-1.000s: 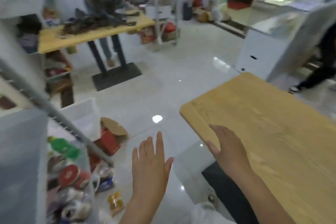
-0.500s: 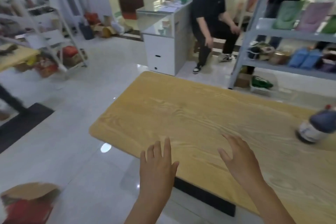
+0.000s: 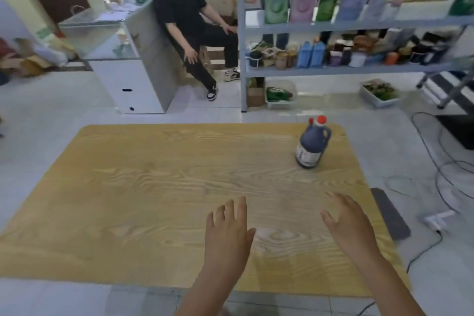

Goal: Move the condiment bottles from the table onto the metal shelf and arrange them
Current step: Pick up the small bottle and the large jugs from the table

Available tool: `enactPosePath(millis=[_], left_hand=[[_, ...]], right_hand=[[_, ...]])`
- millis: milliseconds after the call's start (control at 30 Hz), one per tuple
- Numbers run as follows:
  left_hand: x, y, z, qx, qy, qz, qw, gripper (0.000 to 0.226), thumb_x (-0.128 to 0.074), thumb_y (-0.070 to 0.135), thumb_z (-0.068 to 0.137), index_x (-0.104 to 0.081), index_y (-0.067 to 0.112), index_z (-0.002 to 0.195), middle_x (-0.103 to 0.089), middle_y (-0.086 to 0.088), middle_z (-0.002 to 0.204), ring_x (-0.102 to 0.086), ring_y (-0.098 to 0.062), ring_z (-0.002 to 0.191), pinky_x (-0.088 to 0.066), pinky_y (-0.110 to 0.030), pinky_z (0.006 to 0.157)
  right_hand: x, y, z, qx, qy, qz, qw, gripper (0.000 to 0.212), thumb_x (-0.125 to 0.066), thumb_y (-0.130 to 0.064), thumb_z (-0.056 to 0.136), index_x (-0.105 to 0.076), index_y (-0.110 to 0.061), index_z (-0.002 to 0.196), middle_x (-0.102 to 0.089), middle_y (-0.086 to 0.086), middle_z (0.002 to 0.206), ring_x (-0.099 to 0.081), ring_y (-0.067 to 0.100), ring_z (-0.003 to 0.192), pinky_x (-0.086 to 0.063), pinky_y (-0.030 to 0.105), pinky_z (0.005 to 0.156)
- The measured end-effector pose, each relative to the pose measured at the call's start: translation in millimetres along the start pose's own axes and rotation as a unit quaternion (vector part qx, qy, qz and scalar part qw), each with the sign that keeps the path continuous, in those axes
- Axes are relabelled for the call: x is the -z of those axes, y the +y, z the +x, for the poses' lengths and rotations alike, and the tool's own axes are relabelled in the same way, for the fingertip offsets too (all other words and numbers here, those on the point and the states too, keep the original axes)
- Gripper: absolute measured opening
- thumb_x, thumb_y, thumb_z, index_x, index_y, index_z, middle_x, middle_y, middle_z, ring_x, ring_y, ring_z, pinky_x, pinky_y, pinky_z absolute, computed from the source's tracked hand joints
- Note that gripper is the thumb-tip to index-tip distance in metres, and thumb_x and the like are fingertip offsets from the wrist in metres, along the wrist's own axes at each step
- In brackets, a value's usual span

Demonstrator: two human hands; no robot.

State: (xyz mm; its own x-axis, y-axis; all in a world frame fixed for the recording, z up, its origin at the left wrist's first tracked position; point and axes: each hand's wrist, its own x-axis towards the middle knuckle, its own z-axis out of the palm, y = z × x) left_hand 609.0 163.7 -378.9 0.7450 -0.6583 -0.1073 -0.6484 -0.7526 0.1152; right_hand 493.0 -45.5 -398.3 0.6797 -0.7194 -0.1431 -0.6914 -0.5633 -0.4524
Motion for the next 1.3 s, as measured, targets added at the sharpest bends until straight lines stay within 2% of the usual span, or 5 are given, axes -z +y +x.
enactPosePath(millis=[467,667,900,1200,1300], left_hand=[[-19,87,218,-0.123,-0.046,-0.035,0.991,0.066,-0.046,0.039,0.096,-0.015,0.015,0.149,-0.035,-0.008,0.145,-0.036,-0.028,0.132,-0.031,-0.038,0.105],[-55,101,272,-0.079,-0.103,-0.013,0.991,0.066,-0.046,0.039,0.096,-0.014,0.013,0.148,-0.034,-0.012,0.146,-0.036,-0.031,0.131,-0.032,-0.041,0.105],[-81,116,273,0.039,-0.119,-0.027,0.992,0.070,-0.048,0.041,0.095,-0.011,0.014,0.149,-0.034,-0.011,0.144,-0.037,-0.030,0.130,-0.033,-0.039,0.103],[-84,133,253,0.092,-0.045,-0.308,0.946,0.084,-0.077,0.035,0.075,-0.031,0.023,0.144,-0.041,0.000,0.144,-0.039,-0.022,0.131,-0.038,-0.033,0.102],[-71,131,230,0.072,0.006,-0.431,0.899,0.076,-0.085,0.016,0.066,-0.040,0.035,0.124,-0.053,0.012,0.123,-0.053,0.004,0.108,-0.041,-0.010,0.088]], right_hand=[[35,19,162,-0.071,0.054,0.097,0.991,0.050,-0.058,-0.017,0.088,-0.045,-0.016,0.136,-0.048,0.006,0.137,-0.047,0.024,0.124,-0.042,0.040,0.099],[19,13,228,-0.032,0.002,0.096,0.995,0.038,-0.057,-0.026,0.090,-0.051,-0.020,0.127,-0.055,-0.002,0.122,-0.054,0.019,0.109,-0.041,0.031,0.077],[12,29,259,0.031,0.046,0.133,0.990,0.017,-0.051,-0.022,0.095,-0.059,-0.008,0.090,-0.060,0.001,0.082,-0.053,0.018,0.074,-0.031,0.030,0.060],[61,21,261,0.223,-0.066,0.143,0.962,0.017,-0.060,-0.020,0.090,-0.061,-0.006,0.079,-0.065,0.009,0.071,-0.065,0.028,0.071,-0.050,0.045,0.064],[84,0,245,0.287,-0.094,0.178,0.937,0.013,-0.062,-0.018,0.088,-0.062,-0.009,0.078,-0.067,0.007,0.071,-0.065,0.027,0.070,-0.053,0.048,0.066]])
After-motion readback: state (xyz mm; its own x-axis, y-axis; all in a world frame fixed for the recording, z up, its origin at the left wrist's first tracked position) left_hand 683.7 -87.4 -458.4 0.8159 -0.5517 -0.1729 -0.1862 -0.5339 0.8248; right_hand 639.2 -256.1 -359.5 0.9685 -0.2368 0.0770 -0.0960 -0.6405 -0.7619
